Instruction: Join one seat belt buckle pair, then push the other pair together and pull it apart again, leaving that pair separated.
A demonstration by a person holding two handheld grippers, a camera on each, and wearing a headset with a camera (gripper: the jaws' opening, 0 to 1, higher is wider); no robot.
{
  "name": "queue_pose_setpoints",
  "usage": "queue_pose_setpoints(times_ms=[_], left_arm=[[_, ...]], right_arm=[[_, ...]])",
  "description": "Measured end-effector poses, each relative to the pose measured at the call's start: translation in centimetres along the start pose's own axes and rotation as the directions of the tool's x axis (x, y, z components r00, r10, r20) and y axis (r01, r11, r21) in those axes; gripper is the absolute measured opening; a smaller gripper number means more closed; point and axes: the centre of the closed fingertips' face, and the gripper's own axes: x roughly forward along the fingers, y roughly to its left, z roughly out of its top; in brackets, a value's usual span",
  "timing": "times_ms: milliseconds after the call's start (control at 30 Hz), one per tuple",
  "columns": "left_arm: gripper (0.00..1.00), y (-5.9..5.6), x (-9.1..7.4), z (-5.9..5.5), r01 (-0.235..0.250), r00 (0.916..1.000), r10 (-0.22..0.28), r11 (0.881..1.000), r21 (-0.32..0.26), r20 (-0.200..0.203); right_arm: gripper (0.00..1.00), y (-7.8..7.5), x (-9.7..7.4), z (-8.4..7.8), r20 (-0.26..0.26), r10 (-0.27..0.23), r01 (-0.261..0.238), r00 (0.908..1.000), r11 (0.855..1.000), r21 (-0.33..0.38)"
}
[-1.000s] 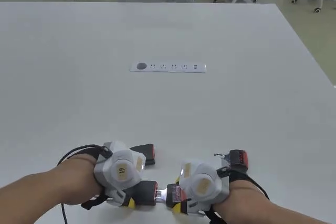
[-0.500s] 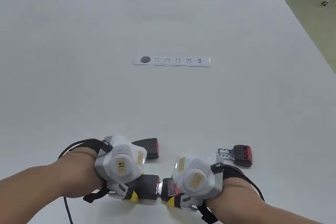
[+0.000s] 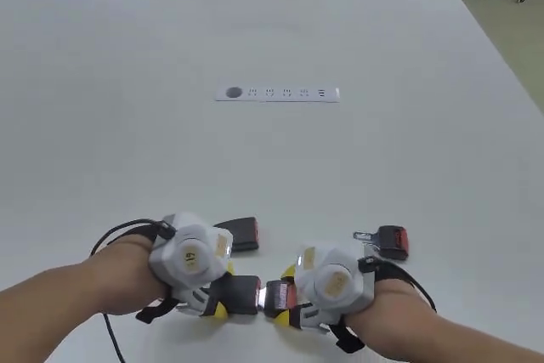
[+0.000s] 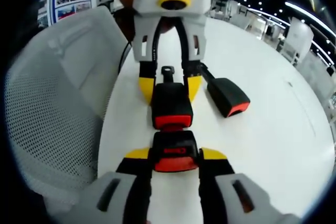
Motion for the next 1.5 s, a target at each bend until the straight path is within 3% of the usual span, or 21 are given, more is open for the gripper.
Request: queue_pose_setpoints(times_ms=[333,633,933,1300,1367,1500], left_arm=[[0.34,0.0,0.1,0.0,-0.004,0.9997,0.003,1.000,-0.012,-0.022],[0.34,-0.1,0.1,0.0,-0.009,0.9998,0.009,1.000,-0.012,-0.016],[0.35,0.0,0.1,0.1,-0.009,0.9997,0.009,1.000,-0.007,-0.023],[0.36,0.2,-0.2,-0.3,-0.035,0.9984,0.032,0.997,-0.075,-0.046],[0.35,0.2,-0.7,-0.2,-0.043,0.9984,0.040,0.996,-0.082,-0.039],[0.38,0.6,-2.5,0.9,-0.070,0.9971,0.073,0.992,-0.108,0.024]], right_arm=[[0.34,0.2,0.0,0.0,0.002,-0.012,0.012,0.9999,1.000,0.027],[0.34,0.3,0.0,-0.1,0.004,-0.011,0.011,0.9999,0.999,0.034],[0.36,0.2,0.2,-0.3,-0.022,0.015,-0.014,0.9996,0.997,0.071],[0.36,0.1,-0.7,-0.3,-0.023,-0.001,0.003,0.9997,0.997,0.079],[0.35,0.1,-1.2,-0.2,-0.022,-0.001,0.003,0.9998,0.997,0.080],[0.37,0.2,-2.7,0.8,-0.004,-0.011,0.011,0.9999,0.999,0.034]])
